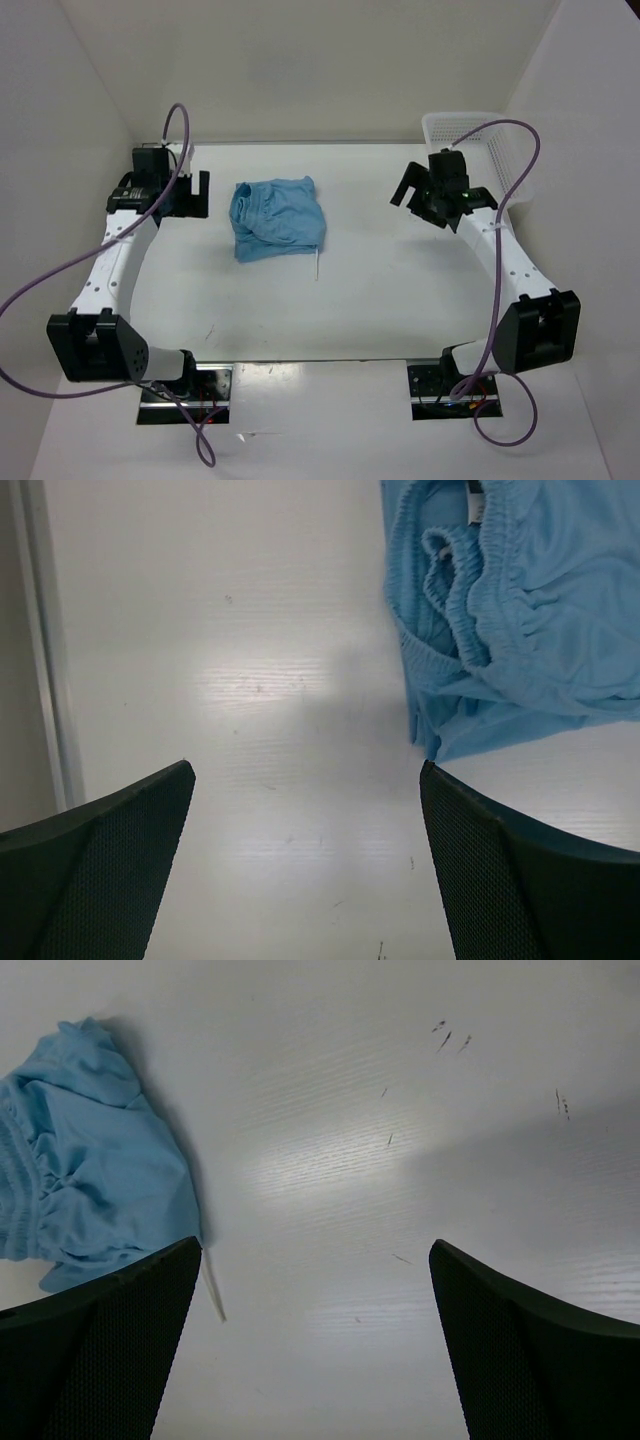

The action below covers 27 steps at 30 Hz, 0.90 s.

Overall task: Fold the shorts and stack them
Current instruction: Fold the shorts

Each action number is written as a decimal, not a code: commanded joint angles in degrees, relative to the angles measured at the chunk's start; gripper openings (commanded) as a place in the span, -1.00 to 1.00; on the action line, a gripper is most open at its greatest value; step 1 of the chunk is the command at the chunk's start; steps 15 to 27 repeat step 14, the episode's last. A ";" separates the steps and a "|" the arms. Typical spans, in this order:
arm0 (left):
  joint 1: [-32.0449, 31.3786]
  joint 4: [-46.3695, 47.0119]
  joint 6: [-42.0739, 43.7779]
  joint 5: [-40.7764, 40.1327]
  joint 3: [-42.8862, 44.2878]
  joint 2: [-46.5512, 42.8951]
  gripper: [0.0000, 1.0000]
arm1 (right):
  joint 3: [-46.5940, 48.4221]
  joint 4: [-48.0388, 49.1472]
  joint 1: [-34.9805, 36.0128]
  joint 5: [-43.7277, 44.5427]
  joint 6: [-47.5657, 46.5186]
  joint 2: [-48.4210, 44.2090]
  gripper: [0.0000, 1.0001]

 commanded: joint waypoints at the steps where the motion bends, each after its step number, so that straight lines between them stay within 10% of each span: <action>1: 1.74 -0.82 0.21 -1.18 -2.66 -4.72 1.00 | -1.07 1.53 0.02 1.85 -0.10 -2.86 1.00; 27: 2.37 1.29 0.21 1.81 -3.19 -5.26 1.00 | -1.77 2.51 -2.70 1.06 2.35 -6.99 1.00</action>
